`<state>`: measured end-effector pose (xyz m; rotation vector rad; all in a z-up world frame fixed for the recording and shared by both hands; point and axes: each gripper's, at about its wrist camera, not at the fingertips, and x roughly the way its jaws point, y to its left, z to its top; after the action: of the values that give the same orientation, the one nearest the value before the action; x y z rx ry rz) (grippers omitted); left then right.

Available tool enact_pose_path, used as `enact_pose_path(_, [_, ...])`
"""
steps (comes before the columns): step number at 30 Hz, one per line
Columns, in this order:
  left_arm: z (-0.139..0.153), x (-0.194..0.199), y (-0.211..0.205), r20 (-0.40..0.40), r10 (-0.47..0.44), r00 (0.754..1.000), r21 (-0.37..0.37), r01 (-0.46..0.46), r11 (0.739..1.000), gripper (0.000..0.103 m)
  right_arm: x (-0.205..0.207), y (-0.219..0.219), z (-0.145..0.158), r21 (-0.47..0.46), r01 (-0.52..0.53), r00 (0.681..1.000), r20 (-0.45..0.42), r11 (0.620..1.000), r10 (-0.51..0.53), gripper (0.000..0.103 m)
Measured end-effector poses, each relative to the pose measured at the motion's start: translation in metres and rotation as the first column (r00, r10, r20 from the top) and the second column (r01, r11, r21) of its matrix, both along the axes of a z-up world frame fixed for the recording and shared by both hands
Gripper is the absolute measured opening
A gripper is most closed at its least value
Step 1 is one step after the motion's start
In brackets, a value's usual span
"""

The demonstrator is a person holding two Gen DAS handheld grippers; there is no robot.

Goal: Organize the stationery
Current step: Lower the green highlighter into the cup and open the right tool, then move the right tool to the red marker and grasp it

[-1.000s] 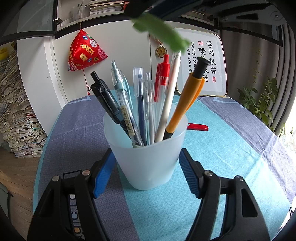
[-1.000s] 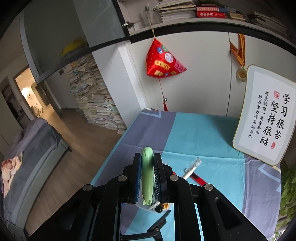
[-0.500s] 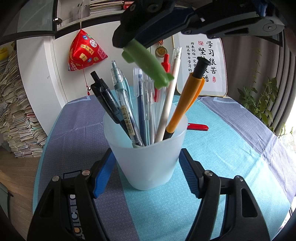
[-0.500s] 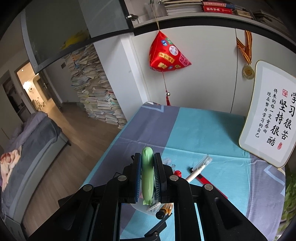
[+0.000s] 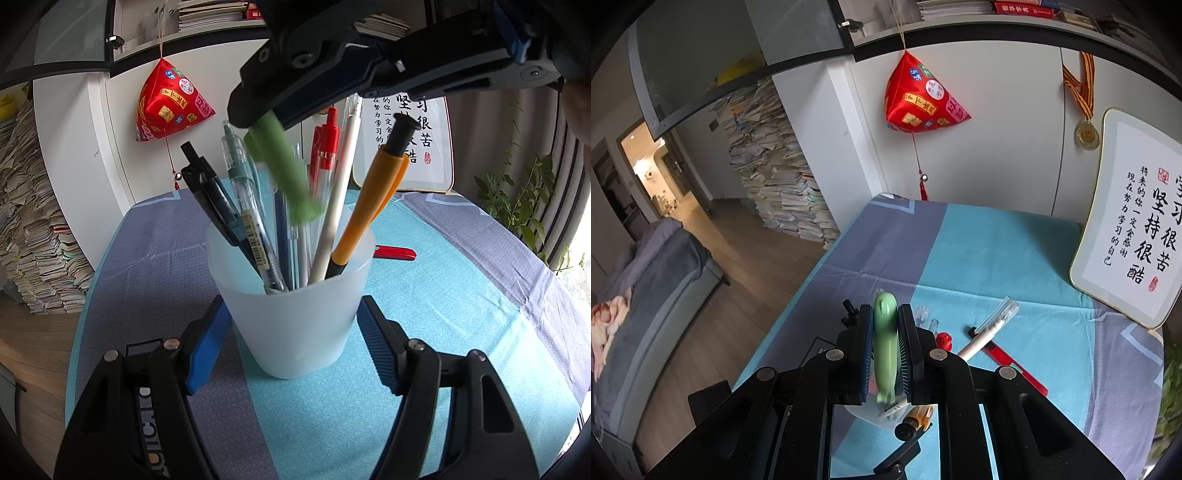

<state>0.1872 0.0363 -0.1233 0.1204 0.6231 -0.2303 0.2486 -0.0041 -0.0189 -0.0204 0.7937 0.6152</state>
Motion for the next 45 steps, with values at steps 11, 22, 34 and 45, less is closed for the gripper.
enact_pose_path(11, [0.0,0.0,0.0,0.0,0.0,1.0,0.0,0.0,1.0,0.07,0.001,-0.001,-0.004,-0.009,0.004,1.0,-0.016,1.0,-0.004,0.014])
enact_pose_path(22, [0.0,0.001,0.0,-0.001,0.0,1.0,0.0,0.0,1.0,0.07,-0.009,-0.013,0.001,-0.001,0.006,1.0,-0.015,1.0,-0.006,0.014])
enact_pose_path(34, [0.0,0.001,0.0,-0.002,0.0,1.0,0.0,0.0,1.0,0.07,-0.012,-0.071,0.013,-0.068,0.039,0.998,0.048,0.997,-0.035,0.025])
enact_pose_path(45, [0.0,0.001,0.0,-0.003,0.0,1.0,-0.002,0.0,1.0,0.07,0.031,-0.089,-0.086,-0.319,-0.069,0.997,-0.054,0.945,0.055,0.043])
